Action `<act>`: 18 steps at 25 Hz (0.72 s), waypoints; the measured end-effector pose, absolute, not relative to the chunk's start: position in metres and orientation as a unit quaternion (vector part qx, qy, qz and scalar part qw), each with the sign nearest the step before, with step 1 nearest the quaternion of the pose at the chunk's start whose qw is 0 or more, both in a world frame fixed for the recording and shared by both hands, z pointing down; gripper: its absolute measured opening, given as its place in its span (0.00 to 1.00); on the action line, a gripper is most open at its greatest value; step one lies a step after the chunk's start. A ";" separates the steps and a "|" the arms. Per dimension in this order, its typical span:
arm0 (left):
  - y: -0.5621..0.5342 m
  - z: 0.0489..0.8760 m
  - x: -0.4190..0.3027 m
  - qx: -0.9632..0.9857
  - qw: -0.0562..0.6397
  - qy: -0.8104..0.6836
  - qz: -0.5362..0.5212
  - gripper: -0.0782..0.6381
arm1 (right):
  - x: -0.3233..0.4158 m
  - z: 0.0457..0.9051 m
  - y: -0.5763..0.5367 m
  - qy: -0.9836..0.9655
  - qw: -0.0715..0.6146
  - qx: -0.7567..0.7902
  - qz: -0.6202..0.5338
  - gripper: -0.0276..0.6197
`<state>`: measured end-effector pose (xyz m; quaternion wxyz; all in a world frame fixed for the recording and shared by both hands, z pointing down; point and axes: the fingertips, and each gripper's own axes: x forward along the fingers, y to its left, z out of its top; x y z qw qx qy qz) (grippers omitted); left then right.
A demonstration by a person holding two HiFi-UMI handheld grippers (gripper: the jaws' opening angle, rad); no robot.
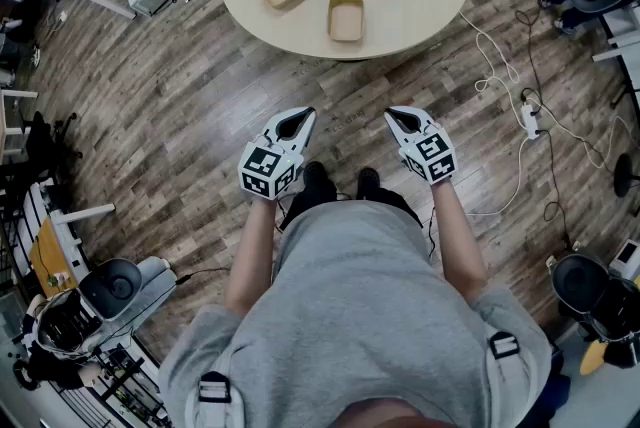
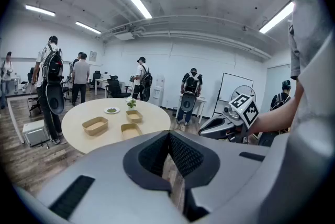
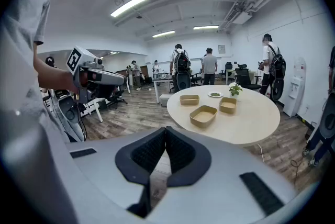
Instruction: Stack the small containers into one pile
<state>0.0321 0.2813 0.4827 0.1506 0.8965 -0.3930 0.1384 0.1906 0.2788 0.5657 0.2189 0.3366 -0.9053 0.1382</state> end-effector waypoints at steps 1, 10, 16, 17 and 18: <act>0.284 0.484 0.038 0.897 0.150 -0.390 0.142 0.13 | 0.194 0.566 0.279 -0.906 0.220 0.334 0.136 0.05; 0.302 0.488 0.055 0.887 0.150 -0.412 0.143 0.13 | 0.208 0.561 0.290 -0.914 0.229 0.314 0.119 0.05; 0.308 0.488 0.060 0.884 0.148 -0.419 0.143 0.13 | 0.218 0.560 0.295 -0.916 0.221 0.313 0.121 0.05; 0.310 0.488 0.061 0.884 0.149 -0.421 0.142 0.13 | 0.218 0.559 0.297 -0.917 0.215 0.311 0.124 0.05; 0.313 0.488 0.062 0.883 0.150 -0.421 0.141 0.13 | 0.218 0.558 0.298 -0.919 0.211 0.309 0.126 0.05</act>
